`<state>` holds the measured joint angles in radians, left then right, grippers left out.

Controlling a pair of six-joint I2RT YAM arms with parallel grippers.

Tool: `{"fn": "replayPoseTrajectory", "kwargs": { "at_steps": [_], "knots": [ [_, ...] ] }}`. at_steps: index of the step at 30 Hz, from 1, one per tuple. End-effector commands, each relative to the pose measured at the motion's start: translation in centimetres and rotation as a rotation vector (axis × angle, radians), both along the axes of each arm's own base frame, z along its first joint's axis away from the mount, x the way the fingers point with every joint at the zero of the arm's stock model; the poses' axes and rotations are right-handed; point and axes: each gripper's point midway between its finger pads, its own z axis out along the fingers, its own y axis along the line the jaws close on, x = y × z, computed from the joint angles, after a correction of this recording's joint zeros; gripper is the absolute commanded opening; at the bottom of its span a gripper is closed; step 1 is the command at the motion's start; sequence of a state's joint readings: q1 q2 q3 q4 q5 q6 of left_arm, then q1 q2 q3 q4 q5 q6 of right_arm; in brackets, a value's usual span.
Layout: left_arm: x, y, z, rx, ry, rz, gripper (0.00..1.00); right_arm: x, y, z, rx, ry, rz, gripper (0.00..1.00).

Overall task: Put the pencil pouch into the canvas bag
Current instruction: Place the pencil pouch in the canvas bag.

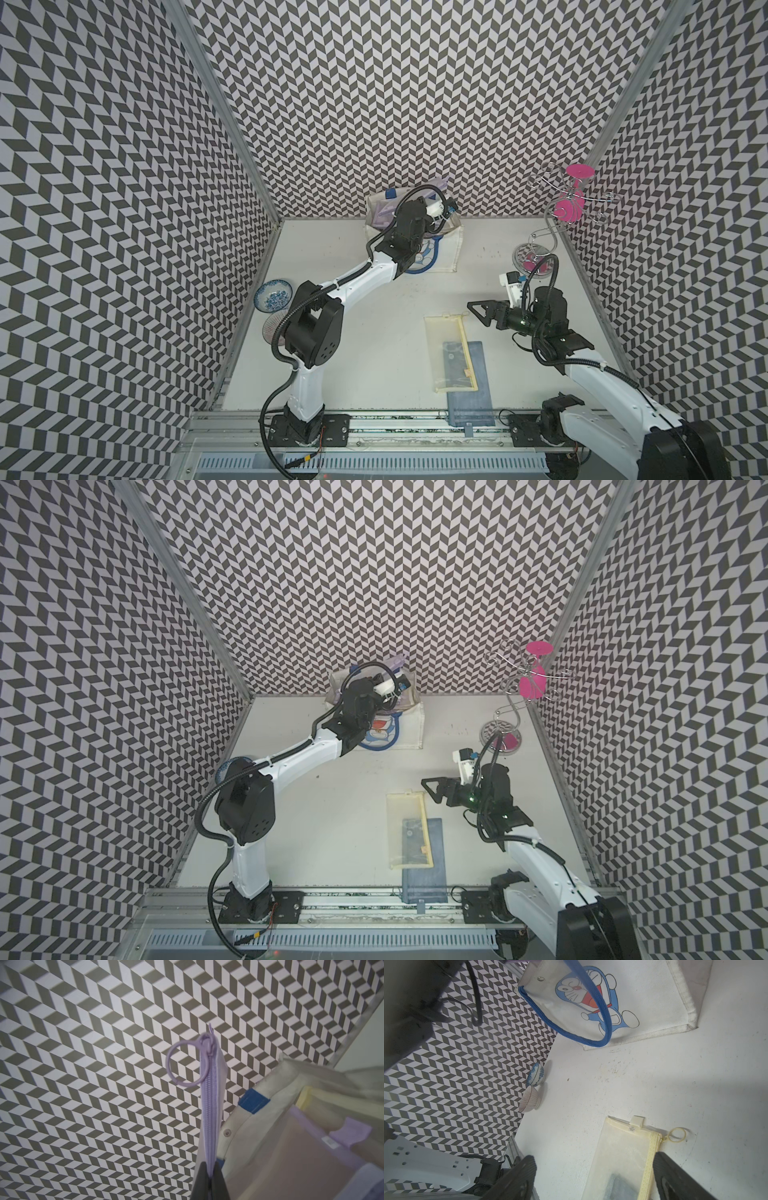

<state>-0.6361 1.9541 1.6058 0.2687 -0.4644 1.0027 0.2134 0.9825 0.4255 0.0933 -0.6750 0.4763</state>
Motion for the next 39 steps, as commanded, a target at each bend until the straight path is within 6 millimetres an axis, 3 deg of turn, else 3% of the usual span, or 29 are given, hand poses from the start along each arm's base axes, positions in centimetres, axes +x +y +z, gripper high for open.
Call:
{"fn": "replayPoseTrajectory", "kwargs": {
  "at_steps": [1,9,11,16,19,25,31,34,39],
  "knots": [
    [-0.5,0.6,1.8,-0.083,-0.026,-0.008,0.00,0.6,0.5,1.5,0.019,-0.067,0.018,0.88],
    [-2.4,-0.5,-1.8,-0.278,0.150,-0.075,0.00,1.2,0.5,1.6,0.016,-0.068,0.012,0.87],
    [-2.8,-0.7,-2.2,-0.316,0.185,-0.085,0.04,1.2,0.5,1.6,0.015,-0.070,0.010,0.87],
    [-3.7,-0.7,-2.9,-0.404,0.273,-0.100,0.45,1.3,-0.1,1.9,-0.006,-0.082,-0.025,0.86],
    [-3.8,0.0,-3.4,-0.456,0.345,-0.082,0.59,1.4,-0.9,2.4,-0.009,-0.099,-0.079,0.86],
    [-5.6,0.6,-1.5,-0.591,0.458,-0.113,0.63,1.2,-1.6,3.0,0.001,-0.139,-0.126,0.86],
    [-7.5,1.6,1.1,-0.847,0.670,-0.153,0.64,1.1,-1.6,2.9,0.003,-0.131,-0.123,0.86],
    [-9.4,1.7,0.9,-0.951,0.789,-0.162,0.68,1.1,-1.6,2.6,-0.001,-0.118,-0.123,0.87],
    [-15.8,2.4,-2.3,-1.047,0.926,-0.169,0.71,1.1,-1.4,0.9,-0.037,-0.066,-0.099,0.87]
  ]
}}
